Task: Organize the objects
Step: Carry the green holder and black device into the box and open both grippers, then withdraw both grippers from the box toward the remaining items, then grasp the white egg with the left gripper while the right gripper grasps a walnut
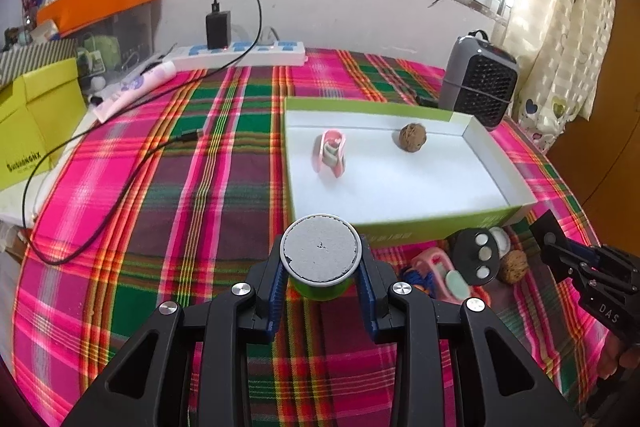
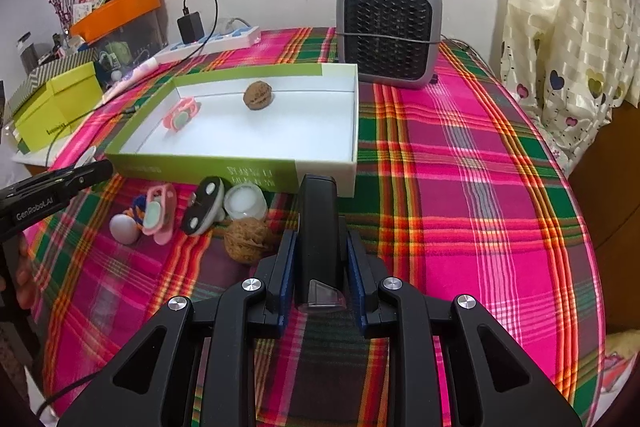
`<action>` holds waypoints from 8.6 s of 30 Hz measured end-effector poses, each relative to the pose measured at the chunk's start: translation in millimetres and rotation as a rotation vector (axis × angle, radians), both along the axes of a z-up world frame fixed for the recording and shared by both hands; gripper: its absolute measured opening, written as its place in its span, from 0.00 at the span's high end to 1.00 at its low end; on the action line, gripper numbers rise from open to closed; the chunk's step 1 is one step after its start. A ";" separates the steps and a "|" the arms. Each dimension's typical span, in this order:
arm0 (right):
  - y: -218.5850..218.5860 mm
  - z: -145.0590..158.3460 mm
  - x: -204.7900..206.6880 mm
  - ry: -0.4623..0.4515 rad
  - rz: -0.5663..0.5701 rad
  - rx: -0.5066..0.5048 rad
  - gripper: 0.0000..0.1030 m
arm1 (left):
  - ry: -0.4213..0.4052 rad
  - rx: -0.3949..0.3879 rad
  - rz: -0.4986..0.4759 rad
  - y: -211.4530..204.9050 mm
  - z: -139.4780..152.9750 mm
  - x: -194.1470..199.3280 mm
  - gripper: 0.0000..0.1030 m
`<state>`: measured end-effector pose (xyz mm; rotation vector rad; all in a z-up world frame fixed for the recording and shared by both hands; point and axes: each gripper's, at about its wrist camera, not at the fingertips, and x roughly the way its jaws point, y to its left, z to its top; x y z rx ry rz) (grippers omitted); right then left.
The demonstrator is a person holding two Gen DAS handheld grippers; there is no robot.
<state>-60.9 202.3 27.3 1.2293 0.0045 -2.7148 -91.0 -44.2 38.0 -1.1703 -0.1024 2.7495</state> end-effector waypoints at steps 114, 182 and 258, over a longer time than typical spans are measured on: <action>-33.4 11.6 -102.9 0.015 0.007 0.017 0.63 | -0.039 0.025 -0.089 53.9 9.1 -84.8 0.61; -30.4 -20.0 -4.8 -0.022 0.083 -0.052 0.54 | -0.083 0.093 -0.108 32.3 -27.4 24.0 0.59; -29.6 -24.5 -1.4 -0.038 0.085 -0.014 0.69 | -0.083 0.053 -0.116 24.9 -29.1 34.9 0.80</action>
